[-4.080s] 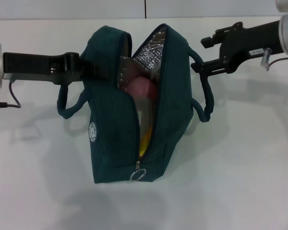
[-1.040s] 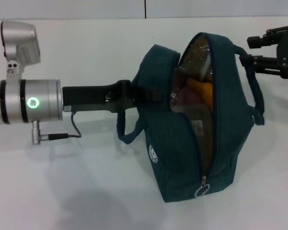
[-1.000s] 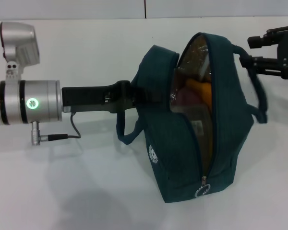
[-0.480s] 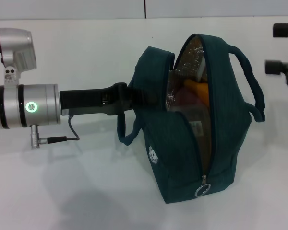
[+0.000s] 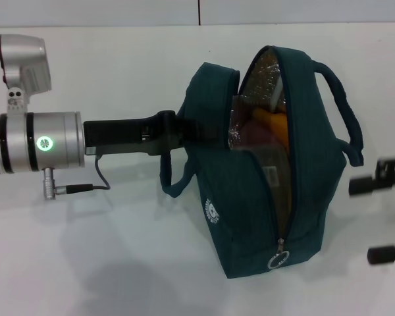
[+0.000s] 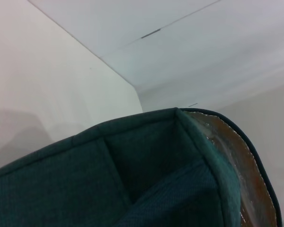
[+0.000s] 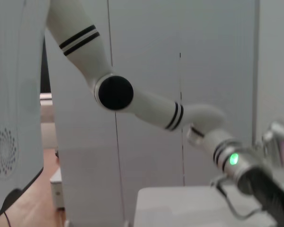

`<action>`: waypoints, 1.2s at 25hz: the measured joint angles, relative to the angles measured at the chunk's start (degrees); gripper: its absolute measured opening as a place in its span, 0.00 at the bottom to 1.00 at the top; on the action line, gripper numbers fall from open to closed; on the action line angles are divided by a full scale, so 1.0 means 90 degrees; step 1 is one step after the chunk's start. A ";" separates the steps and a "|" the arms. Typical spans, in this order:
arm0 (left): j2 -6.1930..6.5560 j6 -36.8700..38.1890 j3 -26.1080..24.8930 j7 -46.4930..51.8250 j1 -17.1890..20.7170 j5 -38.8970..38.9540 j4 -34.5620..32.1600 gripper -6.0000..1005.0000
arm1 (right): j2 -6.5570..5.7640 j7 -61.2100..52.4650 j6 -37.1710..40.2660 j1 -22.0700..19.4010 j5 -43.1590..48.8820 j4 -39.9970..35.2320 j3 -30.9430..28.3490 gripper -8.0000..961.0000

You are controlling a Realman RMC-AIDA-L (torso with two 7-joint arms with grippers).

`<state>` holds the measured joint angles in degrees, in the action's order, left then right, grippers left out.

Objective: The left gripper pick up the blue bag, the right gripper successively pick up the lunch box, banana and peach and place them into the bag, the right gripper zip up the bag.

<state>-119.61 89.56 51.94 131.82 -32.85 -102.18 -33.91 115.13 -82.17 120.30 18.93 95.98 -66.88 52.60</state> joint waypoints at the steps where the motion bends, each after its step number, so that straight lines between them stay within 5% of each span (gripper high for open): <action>1: 0.0000 -0.0001 0.0000 0.0000 0.0004 0.0013 0.0000 0.05 | -0.0003 0.0151 -0.0027 0.0014 0.0152 0.0287 0.0003 0.73; 6: 0.0000 -0.0001 0.0001 0.0016 0.0005 0.0102 -0.0002 0.05 | -0.0003 0.1105 -0.0508 0.0121 0.0961 0.1850 0.0005 0.73; 13: 0.0001 -0.0001 0.0018 0.0030 0.0006 0.0125 -0.0002 0.05 | 0.0030 0.1817 -0.1434 0.0227 0.1418 0.3021 0.0373 0.73; 30: -0.0010 0.0010 0.0029 -0.0005 0.0044 0.0134 0.0077 0.05 | 0.0088 0.1857 -0.2473 0.0409 0.1304 0.3838 0.0916 0.73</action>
<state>-119.70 89.65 52.20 131.78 -32.46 -100.98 -33.22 115.92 -65.46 98.04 22.61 107.72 -32.33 60.85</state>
